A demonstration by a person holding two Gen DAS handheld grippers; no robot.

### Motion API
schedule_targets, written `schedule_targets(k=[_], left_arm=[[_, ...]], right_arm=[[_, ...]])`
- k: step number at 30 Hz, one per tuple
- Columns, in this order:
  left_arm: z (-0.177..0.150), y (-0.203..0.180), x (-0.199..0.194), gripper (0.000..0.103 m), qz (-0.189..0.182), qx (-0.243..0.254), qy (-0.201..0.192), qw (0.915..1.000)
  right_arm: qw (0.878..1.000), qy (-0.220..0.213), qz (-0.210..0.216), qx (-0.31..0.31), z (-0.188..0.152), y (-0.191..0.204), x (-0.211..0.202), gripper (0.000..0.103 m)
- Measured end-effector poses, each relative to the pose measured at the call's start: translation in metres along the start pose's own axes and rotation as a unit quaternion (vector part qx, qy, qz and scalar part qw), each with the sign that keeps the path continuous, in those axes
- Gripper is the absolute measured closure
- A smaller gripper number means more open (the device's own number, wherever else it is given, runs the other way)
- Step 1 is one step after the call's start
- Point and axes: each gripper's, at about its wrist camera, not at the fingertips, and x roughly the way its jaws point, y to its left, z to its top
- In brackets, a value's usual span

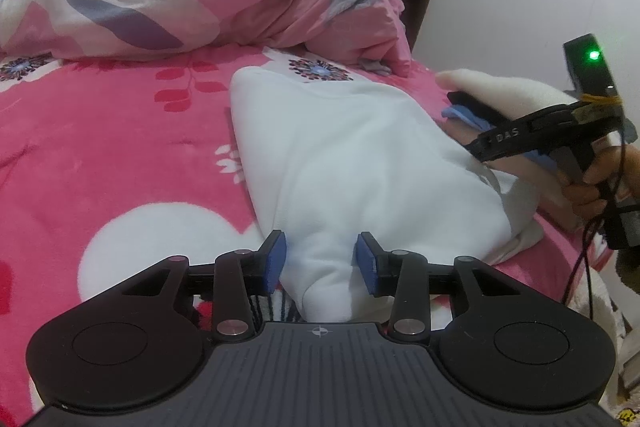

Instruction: Fold clothes

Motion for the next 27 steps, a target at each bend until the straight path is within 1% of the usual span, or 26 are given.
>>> schedule_targets(k=[5,6,7,9,11,13,14,16,18,19,20,22,25,27], left_arm=[[0.0,0.0,0.0,0.063,0.001,-0.001,0.0,1.0],[0.0,0.0,0.0,0.063,0.001,-0.002,-0.001,1.0],[0.0,0.0,0.0,0.063,0.001,-0.002,-0.001,1.0],[0.0,-0.001,0.0,0.063,0.002,-0.002,-0.001,1.0],[0.0,-0.001,0.0,0.063,0.002,-0.002,0.0,1.0],[0.0,-0.002,0.001,0.063,0.004,0.0,0.001,1.0],[0.001,-0.003,0.001,0.063,0.005,0.0,0.001,1.0],[0.001,-0.004,0.001,0.063,0.006,0.002,0.002,1.0],[0.001,-0.004,0.001,0.063,0.007,0.003,0.002,1.0],[0.001,-0.004,0.001,0.063,0.007,0.002,0.002,1.0],[0.001,-0.004,0.001,0.063,0.008,0.003,0.003,1.0],[0.001,-0.004,0.001,0.063,0.009,0.004,0.004,0.9999],[0.002,-0.005,0.001,0.063,0.012,0.005,0.005,0.9999],[0.003,-0.005,0.001,0.063,0.012,0.006,0.007,0.9999]], right_arm=[[0.999,0.003,0.022,0.026,-0.001,-0.009,0.007,0.082],[0.999,0.002,0.026,0.028,-0.002,-0.01,0.007,0.085],[0.999,-0.003,0.027,0.03,-0.003,-0.009,0.005,0.094],[0.999,-0.019,0.016,0.026,-0.003,-0.005,0.0,0.098],[0.998,-0.057,-0.024,-0.005,-0.004,0.006,-0.014,0.098],[0.993,-0.093,-0.065,-0.036,-0.006,0.017,-0.029,0.1],[0.989,-0.104,-0.088,-0.054,-0.008,0.022,-0.032,0.1],[0.979,-0.11,-0.144,-0.092,-0.013,0.028,-0.026,0.103],[0.967,-0.1,-0.198,-0.125,-0.02,0.027,-0.007,0.103],[0.967,-0.091,-0.207,-0.122,-0.023,0.022,0.0,0.103],[0.972,-0.082,-0.196,-0.097,-0.023,0.014,0.001,0.103],[0.978,-0.097,-0.175,-0.056,-0.025,0.005,-0.013,0.103],[0.977,-0.138,-0.157,-0.039,-0.028,0.004,-0.043,0.099],[0.979,-0.156,-0.127,-0.041,-0.033,0.008,-0.058,0.099]])
